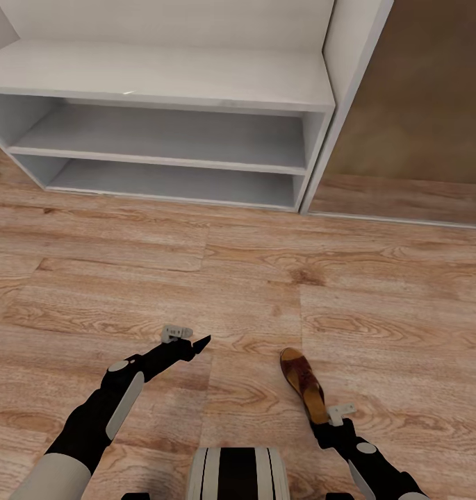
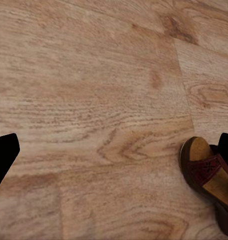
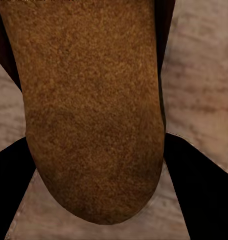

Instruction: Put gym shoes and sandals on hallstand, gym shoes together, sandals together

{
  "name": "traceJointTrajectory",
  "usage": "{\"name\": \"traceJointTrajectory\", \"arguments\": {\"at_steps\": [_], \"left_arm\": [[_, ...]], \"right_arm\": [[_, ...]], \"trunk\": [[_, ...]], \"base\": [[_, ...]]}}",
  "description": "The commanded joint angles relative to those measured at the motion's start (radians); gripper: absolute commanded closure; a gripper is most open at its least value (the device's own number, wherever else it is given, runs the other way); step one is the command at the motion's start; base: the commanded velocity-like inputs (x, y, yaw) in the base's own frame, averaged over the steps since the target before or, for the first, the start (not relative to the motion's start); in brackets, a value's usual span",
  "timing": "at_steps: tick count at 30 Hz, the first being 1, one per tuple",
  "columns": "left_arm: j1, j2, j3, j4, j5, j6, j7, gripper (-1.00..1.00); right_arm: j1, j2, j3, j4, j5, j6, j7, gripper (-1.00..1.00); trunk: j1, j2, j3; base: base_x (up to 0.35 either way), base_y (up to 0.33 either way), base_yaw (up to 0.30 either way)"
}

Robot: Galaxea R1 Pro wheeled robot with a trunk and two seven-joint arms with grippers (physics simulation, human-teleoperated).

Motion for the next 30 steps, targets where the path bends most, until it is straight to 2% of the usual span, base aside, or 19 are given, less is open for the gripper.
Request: {"name": "traceJointTrajectory", "arguments": {"at_steps": [1, 26, 30], "left_arm": [[0.000, 0.001, -0.001, -0.001, 0.011, 0.009, 0.000, -1.00], [-0.001, 0.004, 0.003, -0.002, 0.011, 0.010, 0.000, -1.00], [-0.001, 0.004, 0.003, -0.002, 0.011, 0.011, 0.000, -1.00]], "right_arm": [[0.000, -0.001, 0.003, 0.000, 0.007, -0.003, 0.000, 1.00], [0.000, 0.001, 0.001, -0.007, 0.007, -0.003, -0.002, 1.00], [0.000, 0.001, 0.001, -0.006, 0.007, -0.003, -0.002, 1.00]], "trunk": [[0.000, 0.000, -0.001], [0.000, 0.000, -0.001], [-0.002, 0.001, 0.015]], "base": [[0.000, 0.000, 0.000], [0.000, 0.000, 0.000], [0.000, 0.000, 0.000]]}}
